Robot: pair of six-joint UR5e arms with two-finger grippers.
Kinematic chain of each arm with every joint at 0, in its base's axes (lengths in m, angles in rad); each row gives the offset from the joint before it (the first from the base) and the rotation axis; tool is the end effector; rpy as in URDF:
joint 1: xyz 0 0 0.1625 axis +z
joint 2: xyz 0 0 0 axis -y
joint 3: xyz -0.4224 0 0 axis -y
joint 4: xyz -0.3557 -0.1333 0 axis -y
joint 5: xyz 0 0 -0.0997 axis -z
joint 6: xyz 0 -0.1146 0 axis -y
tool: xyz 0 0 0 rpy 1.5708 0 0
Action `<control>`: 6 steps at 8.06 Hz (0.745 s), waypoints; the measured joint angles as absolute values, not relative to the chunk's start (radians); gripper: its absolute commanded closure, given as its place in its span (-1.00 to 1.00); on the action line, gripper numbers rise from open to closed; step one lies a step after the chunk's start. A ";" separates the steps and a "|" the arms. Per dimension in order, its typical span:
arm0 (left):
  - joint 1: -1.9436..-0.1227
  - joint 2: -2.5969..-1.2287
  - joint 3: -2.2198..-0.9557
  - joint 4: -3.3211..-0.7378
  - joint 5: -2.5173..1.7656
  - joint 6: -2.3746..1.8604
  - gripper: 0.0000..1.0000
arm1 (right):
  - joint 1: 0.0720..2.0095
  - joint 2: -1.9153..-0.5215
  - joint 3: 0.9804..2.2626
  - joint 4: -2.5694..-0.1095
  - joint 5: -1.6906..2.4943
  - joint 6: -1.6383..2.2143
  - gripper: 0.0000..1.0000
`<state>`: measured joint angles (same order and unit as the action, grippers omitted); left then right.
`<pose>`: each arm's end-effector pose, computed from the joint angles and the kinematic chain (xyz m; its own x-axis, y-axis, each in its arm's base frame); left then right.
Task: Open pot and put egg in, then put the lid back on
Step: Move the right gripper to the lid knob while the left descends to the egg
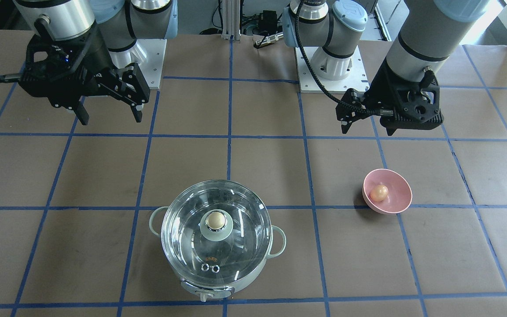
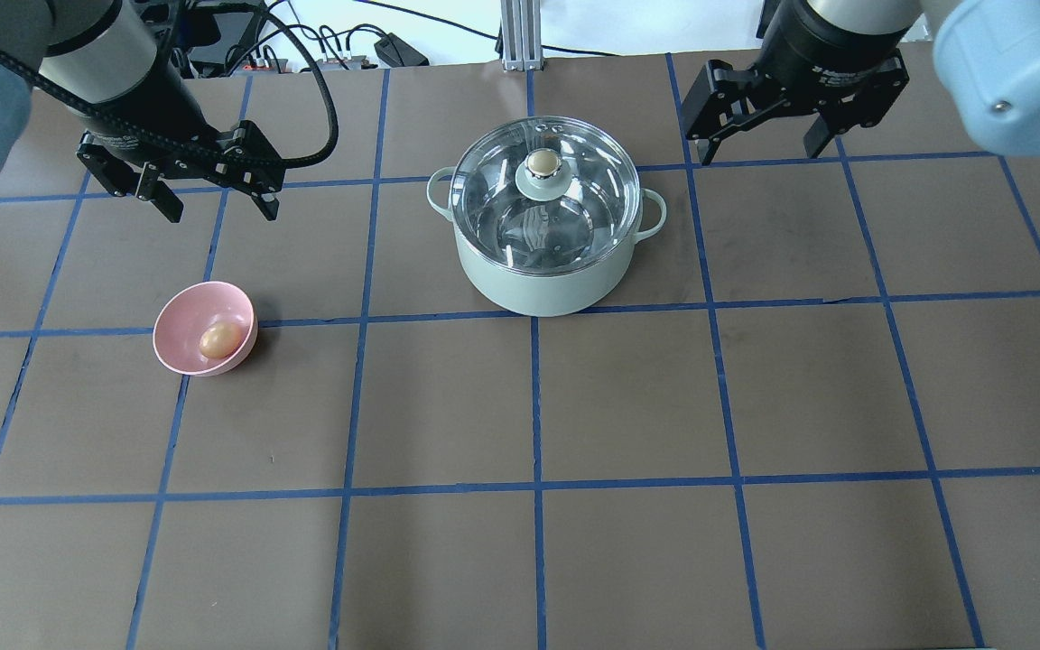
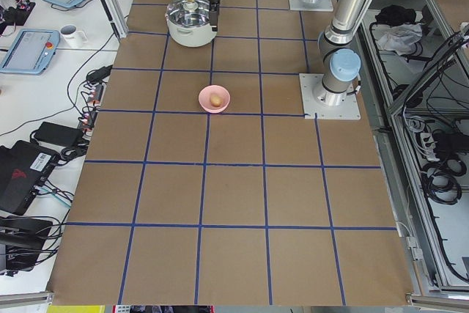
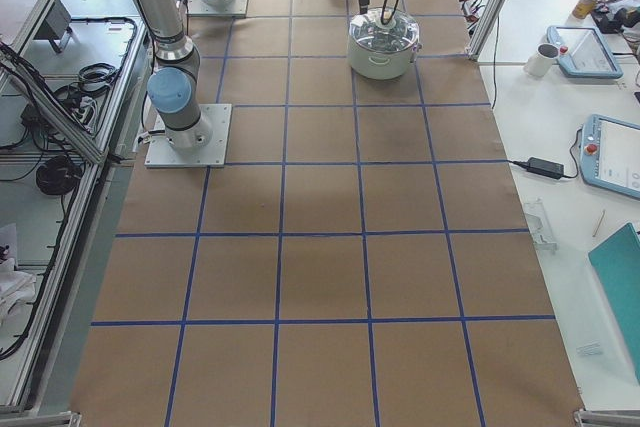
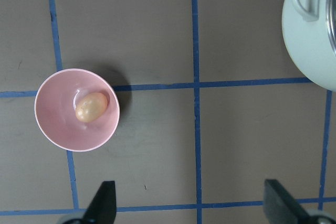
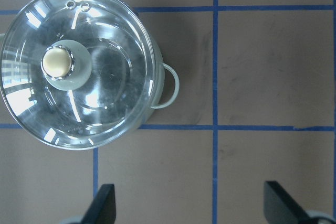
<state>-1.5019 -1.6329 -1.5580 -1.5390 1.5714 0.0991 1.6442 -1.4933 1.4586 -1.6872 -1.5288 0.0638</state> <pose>-0.0999 -0.4872 0.4502 -0.9995 0.0302 0.0011 0.0302 0.9994 0.0175 0.1747 -0.4925 0.4978 -0.9986 -0.0166 -0.0510 -0.0089 0.9890 -0.1476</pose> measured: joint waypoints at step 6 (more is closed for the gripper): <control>-1.312 -1.841 -1.562 -1.431 1.598 0.269 -1.00 | 1.837 -1.205 1.380 -1.996 -1.534 0.470 -1.00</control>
<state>-1.3122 -1.8415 -1.5618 -1.4306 1.5979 0.2689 1.8368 -1.2053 1.3798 -1.9961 -1.5337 0.4698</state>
